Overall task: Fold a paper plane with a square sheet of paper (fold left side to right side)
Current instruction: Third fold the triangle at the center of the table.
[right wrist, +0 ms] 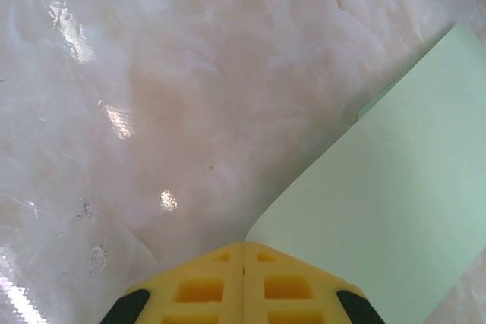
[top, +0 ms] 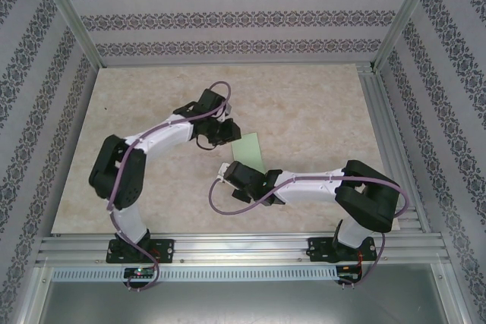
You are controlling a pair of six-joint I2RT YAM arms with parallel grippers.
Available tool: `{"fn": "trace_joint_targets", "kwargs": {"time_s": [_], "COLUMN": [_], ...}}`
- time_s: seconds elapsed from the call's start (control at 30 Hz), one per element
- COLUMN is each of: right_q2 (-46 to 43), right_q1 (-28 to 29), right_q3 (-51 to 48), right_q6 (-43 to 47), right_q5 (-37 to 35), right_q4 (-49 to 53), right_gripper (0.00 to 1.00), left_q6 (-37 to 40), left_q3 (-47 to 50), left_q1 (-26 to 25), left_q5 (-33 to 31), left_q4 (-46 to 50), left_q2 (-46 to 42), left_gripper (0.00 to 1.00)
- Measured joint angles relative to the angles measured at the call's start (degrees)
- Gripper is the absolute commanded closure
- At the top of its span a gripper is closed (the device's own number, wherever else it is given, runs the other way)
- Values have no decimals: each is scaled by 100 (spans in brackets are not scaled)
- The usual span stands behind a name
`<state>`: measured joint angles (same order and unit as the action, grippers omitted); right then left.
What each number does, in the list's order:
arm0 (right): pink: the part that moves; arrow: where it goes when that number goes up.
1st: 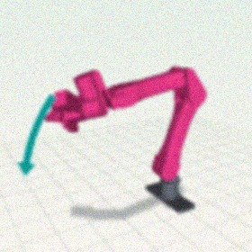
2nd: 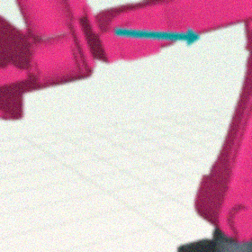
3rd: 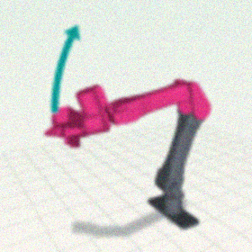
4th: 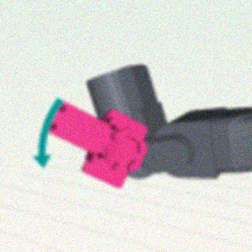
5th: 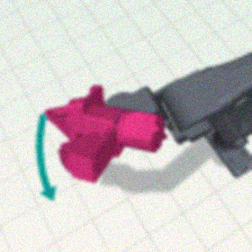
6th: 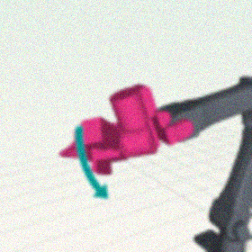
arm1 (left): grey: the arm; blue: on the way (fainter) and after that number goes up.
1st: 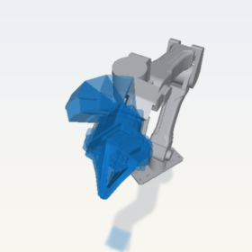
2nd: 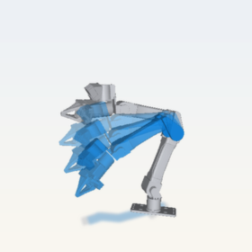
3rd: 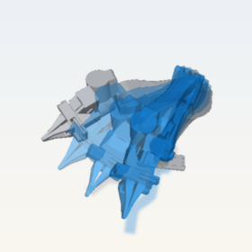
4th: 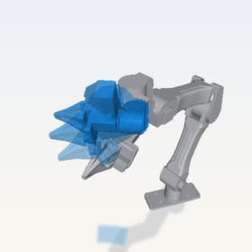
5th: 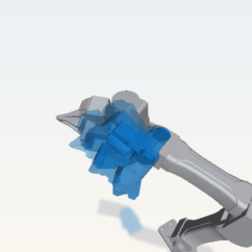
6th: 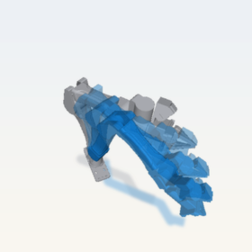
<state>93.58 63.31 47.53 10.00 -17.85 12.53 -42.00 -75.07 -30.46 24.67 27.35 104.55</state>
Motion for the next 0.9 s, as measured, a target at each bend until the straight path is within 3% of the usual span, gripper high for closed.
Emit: {"fn": "trace_joint_targets", "kwargs": {"time_s": [0.37,0.7,0.9], "right_q2": [7,7,-2], "right_q1": [-11,-197,-601], "right_q3": [35,98,120], "right_q6": [-96,-160,-352], "right_q5": [146,437,1062], "right_q4": [105,146,151], "right_gripper": [100,100,100], "left_q6": [295,498,605], "left_q3": [-986,-1130,-1165], "left_q1": [-166,-262,-269], "left_q5": [313,197,179], "left_q4": [50,278,317], "left_q2": [1633,1912,1943], "left_gripper": [86,89,91]}}
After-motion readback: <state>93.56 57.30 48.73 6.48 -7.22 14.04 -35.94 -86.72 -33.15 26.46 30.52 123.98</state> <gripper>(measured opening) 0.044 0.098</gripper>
